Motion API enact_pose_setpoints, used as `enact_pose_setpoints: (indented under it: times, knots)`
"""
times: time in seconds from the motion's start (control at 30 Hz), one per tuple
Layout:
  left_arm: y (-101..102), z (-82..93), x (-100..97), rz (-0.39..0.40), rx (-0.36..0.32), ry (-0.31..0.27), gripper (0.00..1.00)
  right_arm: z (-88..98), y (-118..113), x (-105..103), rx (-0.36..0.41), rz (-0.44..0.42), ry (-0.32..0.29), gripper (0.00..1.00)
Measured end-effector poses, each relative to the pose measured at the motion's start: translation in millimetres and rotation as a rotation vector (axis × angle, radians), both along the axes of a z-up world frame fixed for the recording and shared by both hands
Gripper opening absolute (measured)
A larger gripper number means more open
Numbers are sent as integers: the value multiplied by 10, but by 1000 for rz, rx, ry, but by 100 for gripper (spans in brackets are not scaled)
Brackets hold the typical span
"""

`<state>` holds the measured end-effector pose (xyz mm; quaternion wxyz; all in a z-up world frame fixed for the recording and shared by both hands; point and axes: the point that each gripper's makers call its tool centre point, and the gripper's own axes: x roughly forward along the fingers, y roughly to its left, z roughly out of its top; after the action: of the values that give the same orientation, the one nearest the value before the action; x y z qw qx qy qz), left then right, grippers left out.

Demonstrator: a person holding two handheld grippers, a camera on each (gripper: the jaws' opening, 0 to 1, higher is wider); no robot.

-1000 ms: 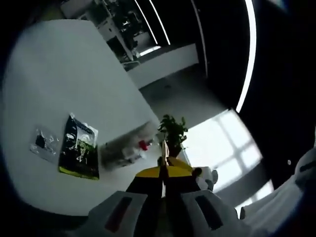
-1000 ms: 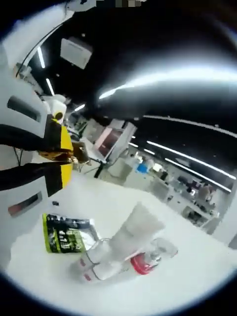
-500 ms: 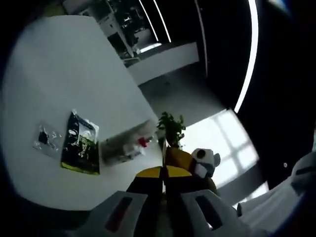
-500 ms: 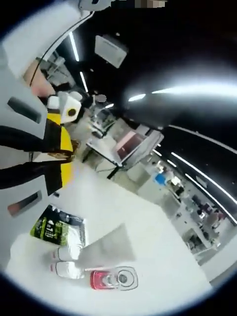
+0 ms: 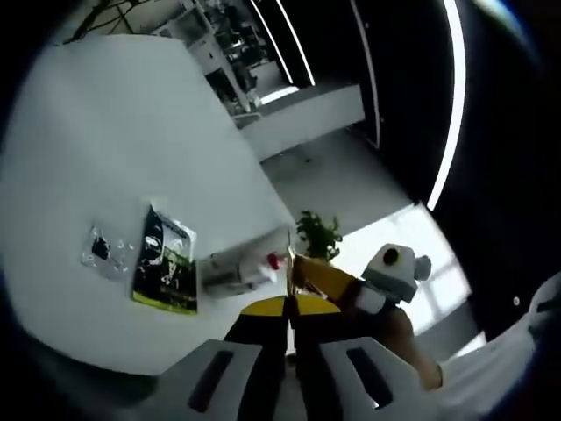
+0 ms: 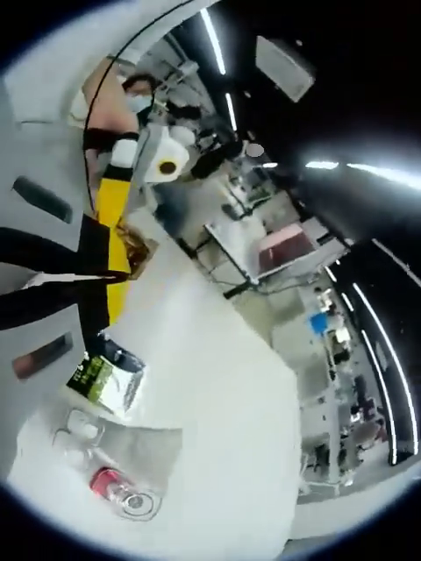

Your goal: Arrange the skincare products in the storage area until every visible bottle or jar stands upright without overlapping.

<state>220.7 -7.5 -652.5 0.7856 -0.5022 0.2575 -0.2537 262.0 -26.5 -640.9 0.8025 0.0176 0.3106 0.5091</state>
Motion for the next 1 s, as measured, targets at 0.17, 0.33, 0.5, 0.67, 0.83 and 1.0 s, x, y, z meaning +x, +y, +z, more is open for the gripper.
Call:
enact_pose_setpoints:
  times: [0.17, 0.33, 0.5, 0.67, 0.83, 1.0]
  knots:
    - [143, -85, -2, 39, 17, 25, 0, -62, 177, 12, -38, 19, -33, 1]
    - [254, -127, 63, 71, 43, 21, 0, -151, 259, 103, -65, 21, -38, 1]
    - [382, -222, 148, 72, 58, 48, 0, -227, 361, 157, -98, 33, -51, 1]
    - [516, -346, 272, 75, 67, 80, 0, -347, 513, 241, -141, 40, -63, 1]
    - [652, -506, 413, 63, 95, 106, 0, -493, 600, 348, -186, 50, -87, 1]
    - [739, -678, 573, 64, 110, 128, 0, -667, 647, 541, -211, 33, -82, 1]
